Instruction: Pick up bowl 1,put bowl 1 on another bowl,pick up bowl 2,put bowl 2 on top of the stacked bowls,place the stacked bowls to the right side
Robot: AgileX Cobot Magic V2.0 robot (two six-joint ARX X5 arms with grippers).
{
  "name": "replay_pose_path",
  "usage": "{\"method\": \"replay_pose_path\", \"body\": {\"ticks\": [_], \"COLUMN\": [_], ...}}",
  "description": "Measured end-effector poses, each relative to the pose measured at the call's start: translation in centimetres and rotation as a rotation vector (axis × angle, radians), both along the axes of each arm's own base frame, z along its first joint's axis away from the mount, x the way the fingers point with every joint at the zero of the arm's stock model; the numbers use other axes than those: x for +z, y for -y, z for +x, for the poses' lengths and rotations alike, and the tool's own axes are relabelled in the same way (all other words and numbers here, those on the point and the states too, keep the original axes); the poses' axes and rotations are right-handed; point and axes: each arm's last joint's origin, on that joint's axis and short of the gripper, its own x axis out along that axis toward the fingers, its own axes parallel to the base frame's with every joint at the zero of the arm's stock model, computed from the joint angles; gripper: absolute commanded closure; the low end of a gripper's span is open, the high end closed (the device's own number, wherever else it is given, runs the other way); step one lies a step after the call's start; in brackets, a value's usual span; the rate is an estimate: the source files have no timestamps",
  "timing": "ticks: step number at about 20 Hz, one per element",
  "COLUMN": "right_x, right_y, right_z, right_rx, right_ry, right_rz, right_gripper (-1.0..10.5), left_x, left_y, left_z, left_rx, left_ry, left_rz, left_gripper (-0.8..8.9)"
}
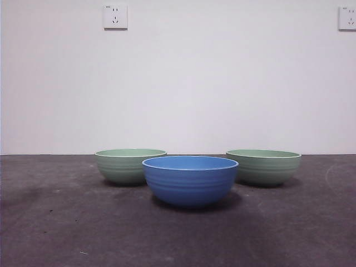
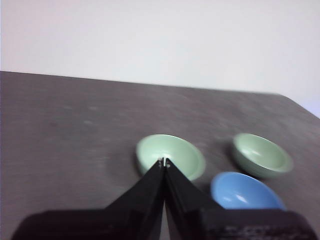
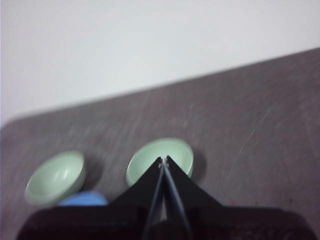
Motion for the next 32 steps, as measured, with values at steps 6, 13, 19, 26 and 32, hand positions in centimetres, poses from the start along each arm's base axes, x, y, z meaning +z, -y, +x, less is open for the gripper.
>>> {"method": "replay_pose_path", "body": {"ticks": [6,13,19,26,32], "right_x": [4.1,6.3,6.3,5.9,5.8], "right_y": [-0.3,-0.4,-0.5,-0.5,-0.5], "right_z": [0.3,0.8,1.4,2.5,2.9], "right_rx": [0.151,0.243,0.261,0.251,0.24], "right_ry": [-0.21,-0.404,-0.436,-0.483,-0.507], "right_rz": [-0.106,-0.187,-0.2,-0.171,-0.152], "right_gripper": [9.6,9.6,8.1,3.5,3.5], "left_x": [4.3,6.8,6.4,6.4,6.1], "left_y": [0.5,0.9,0.9,0.9,0.9], "left_z": [0.4,0.5,0.4,0.4,1.5], "left_rx": [-0.207,-0.382,-0.419,-0.421,-0.422], "left_ry": [-0.109,-0.258,-0.375,-0.381,-0.421], "left_rz": [0.03,0.041,0.078,0.081,0.073], "left_gripper": [8.21,8.21,7.7,1.49,1.49]}}
